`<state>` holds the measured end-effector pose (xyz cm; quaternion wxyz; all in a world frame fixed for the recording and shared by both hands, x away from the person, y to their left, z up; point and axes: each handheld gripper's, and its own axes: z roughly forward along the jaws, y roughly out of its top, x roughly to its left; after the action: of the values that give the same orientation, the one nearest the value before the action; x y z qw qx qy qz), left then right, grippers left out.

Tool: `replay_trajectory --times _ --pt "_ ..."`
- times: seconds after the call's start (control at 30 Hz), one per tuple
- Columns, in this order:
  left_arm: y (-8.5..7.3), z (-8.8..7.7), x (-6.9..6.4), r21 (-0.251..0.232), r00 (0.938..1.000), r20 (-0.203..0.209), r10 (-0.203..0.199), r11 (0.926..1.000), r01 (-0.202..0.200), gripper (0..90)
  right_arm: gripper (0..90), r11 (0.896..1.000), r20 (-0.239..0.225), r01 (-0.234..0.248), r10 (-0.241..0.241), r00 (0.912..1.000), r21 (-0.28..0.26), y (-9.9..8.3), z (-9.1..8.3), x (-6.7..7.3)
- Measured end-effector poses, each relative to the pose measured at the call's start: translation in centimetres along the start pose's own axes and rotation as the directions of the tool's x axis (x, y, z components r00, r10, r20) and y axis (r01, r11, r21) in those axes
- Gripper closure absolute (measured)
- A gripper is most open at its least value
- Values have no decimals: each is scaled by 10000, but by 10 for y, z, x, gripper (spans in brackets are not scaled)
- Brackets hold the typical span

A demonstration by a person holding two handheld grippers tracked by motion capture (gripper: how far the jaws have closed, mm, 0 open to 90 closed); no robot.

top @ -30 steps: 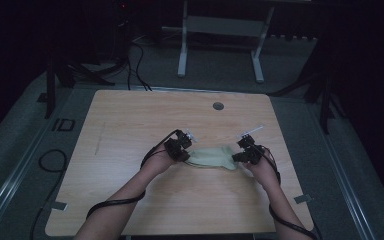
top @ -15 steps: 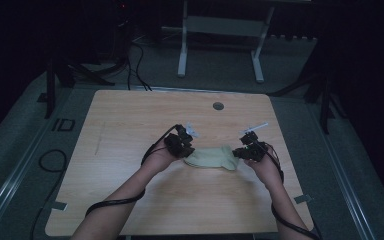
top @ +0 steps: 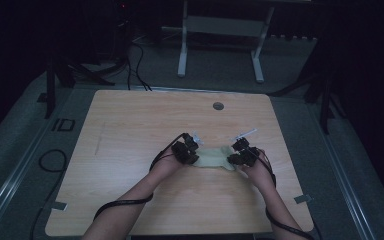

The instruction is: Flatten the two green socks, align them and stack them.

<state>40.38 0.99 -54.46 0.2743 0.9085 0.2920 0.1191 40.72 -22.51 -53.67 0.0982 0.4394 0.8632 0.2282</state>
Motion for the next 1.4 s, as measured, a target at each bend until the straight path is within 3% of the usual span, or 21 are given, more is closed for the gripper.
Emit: replay_trajectory --times 0.13,0.33,0.4,0.53,0.83,0.9,1.03,1.1,1.23,1.3,1.33,1.4 --pt "-7 -5 -1 142 9995 -158 274 9995 -272 736 747 9999 -162 133 -134 9998 -65 0 1 7" --pt "-22 -14 8 73 9998 -181 116 9999 -114 733 738 9993 -220 337 -340 9992 -139 3 4 18" --pt "-29 -19 14 131 9998 -217 -1 9999 4 733 725 9980 -316 557 -566 9979 -299 8 9 30" --pt "-35 -22 19 157 9995 -287 -155 9997 160 726 719 9962 -320 810 -820 9961 -319 14 13 39" --pt "-37 -24 21 182 9993 -292 -221 9996 226 707 693 9939 -114 1001 -1007 9948 -453 21 18 44" --pt "-35 -27 21 101 9993 -189 -313 9995 315 628 625 9935 -256 1029 -1042 9942 -484 22 16 43" --pt "-33 -35 19 -528 9974 136 -709 9960 715 450 533 9892 -328 1068 -1105 9933 -1003 24 4 44" --pt "-31 -40 17 -671 9977 5 -682 9954 681 354 467 9832 -352 1190 -1250 9915 -1388 26 -3 44" --pt "-30 -45 17 -642 9949 65 -1003 9929 1005 211 351 9740 -399 1232 -1331 9903 -1901 26 -13 43" --pt "-30 -45 17 -642 9949 65 -1003 9929 1005 160 351 9730 -306 1226 -1310 9909 -1953 26 -14 42" --pt "-33 -51 16 -823 9938 -3 -1112 9904 1108 117 226 9787 -431 1147 -1236 9914 -1702 24 -14 38" --pt "-38 -55 17 -1002 9919 -113 -1266 9871 1248 70 188 9782 -667 1139 -1271 9896 -1735 20 -14 34"
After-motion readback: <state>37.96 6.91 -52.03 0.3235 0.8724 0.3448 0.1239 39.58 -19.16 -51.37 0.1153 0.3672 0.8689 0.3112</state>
